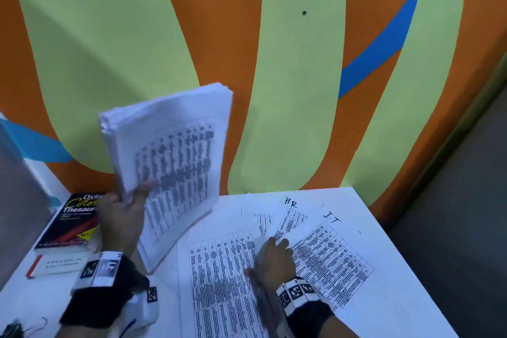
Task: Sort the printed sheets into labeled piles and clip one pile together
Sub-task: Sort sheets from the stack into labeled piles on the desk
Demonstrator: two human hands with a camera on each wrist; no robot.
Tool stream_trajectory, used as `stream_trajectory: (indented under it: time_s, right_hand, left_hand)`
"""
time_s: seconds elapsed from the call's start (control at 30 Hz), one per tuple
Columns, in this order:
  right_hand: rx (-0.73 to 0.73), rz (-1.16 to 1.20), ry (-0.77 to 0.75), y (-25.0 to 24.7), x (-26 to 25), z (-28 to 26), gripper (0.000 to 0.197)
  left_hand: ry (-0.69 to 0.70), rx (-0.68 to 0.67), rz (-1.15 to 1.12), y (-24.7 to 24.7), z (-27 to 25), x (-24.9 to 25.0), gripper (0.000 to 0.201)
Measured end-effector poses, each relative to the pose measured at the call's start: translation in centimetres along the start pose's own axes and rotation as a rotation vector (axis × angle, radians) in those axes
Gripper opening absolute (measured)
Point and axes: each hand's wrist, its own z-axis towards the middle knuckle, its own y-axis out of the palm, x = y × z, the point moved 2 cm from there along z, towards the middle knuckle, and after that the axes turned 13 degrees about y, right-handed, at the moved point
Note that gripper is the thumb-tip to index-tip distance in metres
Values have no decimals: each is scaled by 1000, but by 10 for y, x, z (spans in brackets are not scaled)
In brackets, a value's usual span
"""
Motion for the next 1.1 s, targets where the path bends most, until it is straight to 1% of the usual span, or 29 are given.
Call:
stream_trajectory:
  time_s: [0.03,0.1,0.13,0.2,0.23,0.27,0.33,0.37,0.4,0.47,0.53,0.6,0.67,0.7,0.73,0.8,0.87,0.9,0.93,1.0,1.07,1.1]
  right_hand:
    - [-19,10,20,2,-4,1,97]
    - [-43,35,62,1,-9,0,89]
    - [-58,43,73,1,-10,2,87]
    - [-110,92,66,-2,-11,4,76]
    - [-134,134,53,-3,-12,6,65]
    - [-139,216,46,-4,-10,6,48]
    - [-126,442,59,-9,0,6,15]
    - [-113,545,85,-14,9,5,11]
    - [-83,629,131,-19,23,6,17]
    - [-20,799,283,-30,58,9,20]
    - [57,894,428,-42,97,17,27]
    - [155,833,572,-50,130,25,38]
    - [240,688,796,-56,153,29,45]
    - [251,635,873,-58,162,30,45]
    - [247,607,907,-57,167,33,42]
    - [197,547,877,-52,174,38,45]
    - [168,486,808,-49,173,39,45]
    - [160,455,798,-50,166,39,48]
    - [143,441,790,-50,160,40,47]
    - [158,409,783,-49,144,45,38]
    - [172,376,780,-50,141,44,30]
    - [170,397,752,-48,142,47,30]
  left_hand:
    - [7,34,-4,-3,4,-2,20]
    - [2,81,-16,-7,8,-5,13]
    - [0,88,-7,-7,8,-5,14]
    - [14,83,5,-5,5,-2,22]
    - [22,75,4,-4,2,-1,23]
    - [30,67,-1,-3,0,0,22]
    - [51,49,-7,-2,-1,3,23]
    - [60,40,-17,-1,0,3,25]
    - [55,30,-39,-2,0,2,26]
    - [34,23,-64,-1,1,1,26]
    - [32,18,-61,3,1,0,27]
    - [37,7,-64,9,-1,-1,25]
    - [48,-5,-55,16,-3,0,20]
    - [54,-12,-58,19,-4,-1,18]
    - [59,-14,-68,21,-6,-2,23]
    - [80,-40,-84,27,-9,-3,40]
    - [98,-64,-70,31,-12,-2,48]
    - [100,-73,-61,32,-14,-1,49]
    - [97,-79,-49,33,-16,2,47]
    - [86,-93,-23,35,-18,6,39]
    - [68,-104,-17,34,-21,9,31]
    - [60,-103,-13,32,-21,10,30]
